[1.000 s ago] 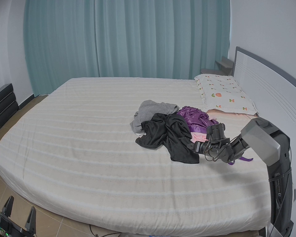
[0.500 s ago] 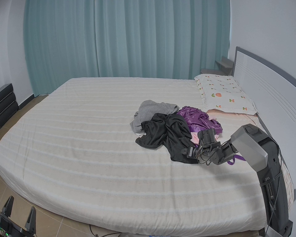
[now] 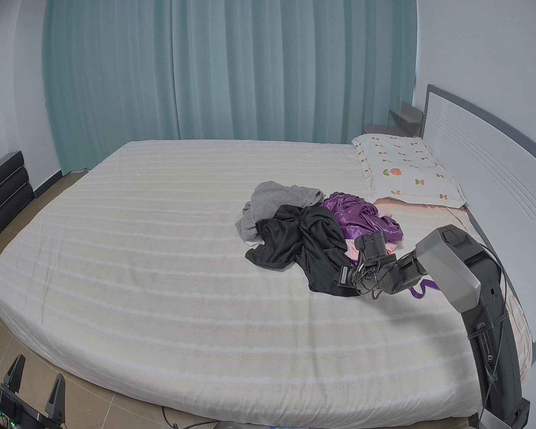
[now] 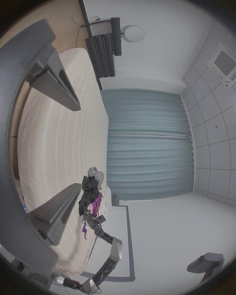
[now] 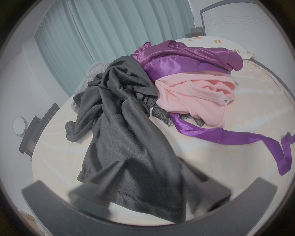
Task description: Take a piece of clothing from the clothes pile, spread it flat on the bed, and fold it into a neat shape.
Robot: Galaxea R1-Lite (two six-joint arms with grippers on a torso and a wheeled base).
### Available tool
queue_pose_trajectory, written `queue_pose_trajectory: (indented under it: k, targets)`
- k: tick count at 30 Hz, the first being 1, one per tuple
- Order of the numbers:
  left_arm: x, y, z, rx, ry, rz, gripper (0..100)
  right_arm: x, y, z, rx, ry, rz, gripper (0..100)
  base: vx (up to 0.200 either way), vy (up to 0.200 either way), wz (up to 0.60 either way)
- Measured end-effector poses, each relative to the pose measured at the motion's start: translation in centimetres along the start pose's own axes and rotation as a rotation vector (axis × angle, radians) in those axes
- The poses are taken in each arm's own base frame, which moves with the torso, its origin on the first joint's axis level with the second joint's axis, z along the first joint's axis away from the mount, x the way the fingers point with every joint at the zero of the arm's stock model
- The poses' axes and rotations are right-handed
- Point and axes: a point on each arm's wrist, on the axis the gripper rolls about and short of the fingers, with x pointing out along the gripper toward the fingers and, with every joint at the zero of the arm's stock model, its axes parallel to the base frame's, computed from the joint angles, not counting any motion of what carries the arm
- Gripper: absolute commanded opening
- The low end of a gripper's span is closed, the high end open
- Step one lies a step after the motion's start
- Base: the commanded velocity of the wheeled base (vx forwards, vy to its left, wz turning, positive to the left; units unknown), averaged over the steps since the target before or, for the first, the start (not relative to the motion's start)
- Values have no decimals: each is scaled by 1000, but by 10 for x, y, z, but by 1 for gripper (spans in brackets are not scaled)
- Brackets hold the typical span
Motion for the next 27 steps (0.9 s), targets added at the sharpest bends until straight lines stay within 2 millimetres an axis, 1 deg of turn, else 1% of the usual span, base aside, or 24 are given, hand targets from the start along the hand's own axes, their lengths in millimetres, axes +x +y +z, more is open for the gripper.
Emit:
queue_pose_trajectory:
  k: [4, 7, 12, 16, 20, 23, 27]
  targets:
    - [0, 0, 0, 0, 0, 0, 100, 1, 1, 1, 17, -5, 3, 0, 0, 0, 0]
    - [0, 0, 0, 0, 0, 0, 100, 0, 1, 0, 62, -1, 9, 0, 0, 0, 0]
    - [0, 0, 0, 0, 0, 0, 100, -11, 4, 1, 147, 20, 62, 0, 0, 0, 0]
    - [0, 0, 0, 0, 0, 0, 100, -31, 7, 1, 225, 60, 144, 0, 0, 0, 0]
    - [0, 0, 0, 0, 0, 0, 100, -57, 7, -2, 278, 96, 224, 0, 0, 0, 0]
    - [0, 0, 0, 0, 0, 0, 100, -81, 7, -6, 302, 103, 286, 0, 0, 0, 0]
    - [0, 0, 0, 2, 0, 0, 100, -119, 9, -7, 319, 52, 382, 0, 0, 0, 0]
